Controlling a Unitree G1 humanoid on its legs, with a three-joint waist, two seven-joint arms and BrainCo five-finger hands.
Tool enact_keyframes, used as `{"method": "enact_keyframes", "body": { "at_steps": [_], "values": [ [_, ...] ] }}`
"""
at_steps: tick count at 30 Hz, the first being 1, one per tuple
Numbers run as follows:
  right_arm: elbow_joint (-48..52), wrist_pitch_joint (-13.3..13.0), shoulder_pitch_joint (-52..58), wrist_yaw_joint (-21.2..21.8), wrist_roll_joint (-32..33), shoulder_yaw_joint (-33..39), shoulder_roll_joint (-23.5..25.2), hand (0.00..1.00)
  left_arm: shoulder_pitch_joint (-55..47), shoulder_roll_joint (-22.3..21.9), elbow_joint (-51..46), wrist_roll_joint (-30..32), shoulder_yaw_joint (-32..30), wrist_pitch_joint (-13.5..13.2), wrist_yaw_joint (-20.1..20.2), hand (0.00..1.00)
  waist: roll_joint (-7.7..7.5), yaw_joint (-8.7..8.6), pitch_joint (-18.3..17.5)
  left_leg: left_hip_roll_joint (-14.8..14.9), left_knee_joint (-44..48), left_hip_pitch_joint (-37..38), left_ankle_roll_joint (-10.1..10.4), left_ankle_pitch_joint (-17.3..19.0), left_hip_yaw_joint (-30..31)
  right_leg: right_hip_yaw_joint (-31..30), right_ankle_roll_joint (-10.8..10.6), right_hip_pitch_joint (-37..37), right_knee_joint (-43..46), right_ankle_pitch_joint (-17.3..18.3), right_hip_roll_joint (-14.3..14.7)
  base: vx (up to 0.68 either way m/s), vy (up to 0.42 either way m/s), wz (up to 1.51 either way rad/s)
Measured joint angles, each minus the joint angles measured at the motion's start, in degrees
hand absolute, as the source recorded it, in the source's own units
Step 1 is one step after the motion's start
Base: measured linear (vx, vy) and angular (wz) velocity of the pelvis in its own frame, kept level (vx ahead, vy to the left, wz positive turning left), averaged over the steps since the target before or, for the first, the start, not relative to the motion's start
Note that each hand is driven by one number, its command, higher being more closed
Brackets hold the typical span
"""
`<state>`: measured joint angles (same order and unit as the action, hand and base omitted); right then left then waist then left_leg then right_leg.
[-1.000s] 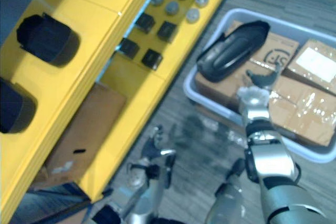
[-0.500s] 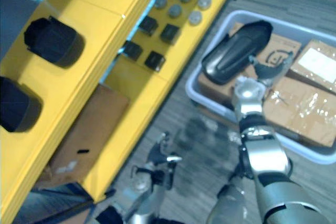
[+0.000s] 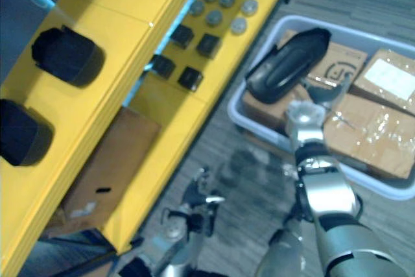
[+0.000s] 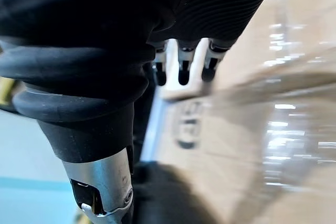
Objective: Walk over and take plastic housings, then place them on the shelf
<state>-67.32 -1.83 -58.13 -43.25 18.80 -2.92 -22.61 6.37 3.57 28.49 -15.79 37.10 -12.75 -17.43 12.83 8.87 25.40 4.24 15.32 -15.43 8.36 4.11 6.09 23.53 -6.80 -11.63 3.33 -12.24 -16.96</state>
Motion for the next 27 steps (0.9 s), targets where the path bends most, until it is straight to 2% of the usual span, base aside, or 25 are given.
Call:
{"method": "enact_keyframes", "body": {
  "at_steps": [7, 11, 16, 23, 27],
  "values": [
    [-3.74, 2.34, -3.78, 2.09, 1.15, 1.84, -1.88, 0.00, 1.69, -1.91, -0.17, 0.60, 1.58, -0.93, 0.00, 0.00, 0.34, 0.38, -0.23, -0.18, 1.08, -1.52, 0.01, 0.00, 1.55, 1.60, 0.02, 0.02, 0.13, 0.00, -0.03, 0.01, 0.012, 0.10],
    [-5.69, 3.35, -5.97, 2.44, 2.99, 2.84, -2.74, 0.00, 2.83, -2.05, -0.31, 0.59, 2.42, -0.85, 0.04, 0.00, 0.97, 1.55, -0.42, -0.38, 1.70, -2.27, 0.00, 0.02, 2.49, 2.36, 0.32, 0.01, 0.55, 0.33, -0.12, -0.01, 0.016, 0.10],
    [-6.23, 3.37, -6.21, 2.02, 5.09, 2.94, -3.80, 0.00, 3.11, -2.05, -0.26, 0.60, 2.56, 0.54, 0.06, 0.00, 1.53, 3.02, -0.50, -0.69, 3.42, -3.90, -0.20, 0.40, 3.75, 3.30, 0.54, -0.29, 1.49, 0.95, -0.29, -0.03, 0.021, 0.12],
    [-7.41, 3.38, -8.02, 2.34, 6.95, 2.68, -4.03, 0.00, 2.64, -1.76, -0.02, 0.60, 3.21, 0.69, 0.07, 0.00, 1.54, 3.29, -0.48, -1.43, 5.32, -5.03, -0.65, 1.09, 4.02, 3.38, 0.19, -0.48, 2.02, 1.10, -0.95, -0.02, 0.036, 0.03],
    [-7.55, 5.92, -9.49, 1.99, 7.42, 2.63, -4.53, 0.00, 2.68, -1.77, 0.31, 0.53, 3.85, 0.68, 0.05, 0.00, 1.75, 3.65, -0.10, -1.47, 5.96, -6.04, -0.71, 1.15, 4.02, 3.32, 0.21, -1.35, 2.22, 0.95, -1.00, 0.00, 0.008, 0.00]
  ]
}}
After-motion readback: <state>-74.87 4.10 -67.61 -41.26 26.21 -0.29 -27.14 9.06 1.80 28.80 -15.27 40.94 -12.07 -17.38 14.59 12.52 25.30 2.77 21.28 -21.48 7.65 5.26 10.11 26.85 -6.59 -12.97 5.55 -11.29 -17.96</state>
